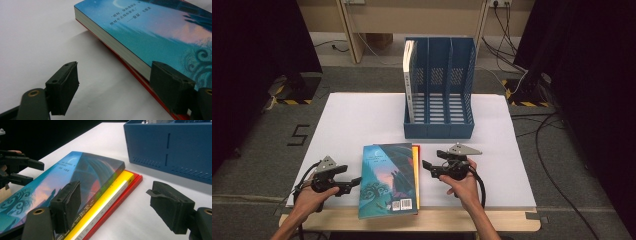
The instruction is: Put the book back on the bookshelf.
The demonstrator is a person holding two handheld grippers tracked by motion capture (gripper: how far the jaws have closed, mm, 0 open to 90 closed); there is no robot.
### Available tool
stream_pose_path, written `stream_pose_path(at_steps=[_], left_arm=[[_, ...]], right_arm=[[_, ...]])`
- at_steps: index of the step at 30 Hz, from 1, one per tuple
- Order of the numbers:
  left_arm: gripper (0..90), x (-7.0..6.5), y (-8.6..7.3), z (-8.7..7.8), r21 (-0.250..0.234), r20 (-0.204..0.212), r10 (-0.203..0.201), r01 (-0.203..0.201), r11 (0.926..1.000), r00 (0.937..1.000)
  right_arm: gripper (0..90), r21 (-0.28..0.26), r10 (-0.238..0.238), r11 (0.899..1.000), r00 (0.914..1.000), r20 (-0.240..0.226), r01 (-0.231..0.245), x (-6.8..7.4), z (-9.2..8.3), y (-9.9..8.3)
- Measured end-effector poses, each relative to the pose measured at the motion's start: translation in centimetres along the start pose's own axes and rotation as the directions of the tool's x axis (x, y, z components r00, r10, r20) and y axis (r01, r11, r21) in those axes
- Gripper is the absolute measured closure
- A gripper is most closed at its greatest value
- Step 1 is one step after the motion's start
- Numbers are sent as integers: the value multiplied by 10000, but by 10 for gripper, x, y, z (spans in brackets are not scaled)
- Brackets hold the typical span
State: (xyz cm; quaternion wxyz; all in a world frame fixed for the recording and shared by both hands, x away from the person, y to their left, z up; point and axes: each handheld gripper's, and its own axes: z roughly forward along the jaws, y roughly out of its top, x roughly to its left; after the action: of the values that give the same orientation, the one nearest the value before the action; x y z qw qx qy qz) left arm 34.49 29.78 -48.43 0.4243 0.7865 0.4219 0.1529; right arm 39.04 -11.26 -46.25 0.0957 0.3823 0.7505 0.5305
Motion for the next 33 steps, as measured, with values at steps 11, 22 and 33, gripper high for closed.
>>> stream_pose_path(at_steps=[11,22,33], left_arm=[[312,-6,2,-2,46,-48,385,-385,9992,9992],[319,-13,5,0,-176,500,443,-435,9989,9978],[184,-21,7,6,-151,544,310,-302,9994,9980]], right_arm=[[254,402,-80,9992,9996,-274,91,4,8,-3],[256,526,-4,9986,9994,-355,23,2,11,-5],[252,751,122,9971,9983,-577,-78,2,16,-9]])
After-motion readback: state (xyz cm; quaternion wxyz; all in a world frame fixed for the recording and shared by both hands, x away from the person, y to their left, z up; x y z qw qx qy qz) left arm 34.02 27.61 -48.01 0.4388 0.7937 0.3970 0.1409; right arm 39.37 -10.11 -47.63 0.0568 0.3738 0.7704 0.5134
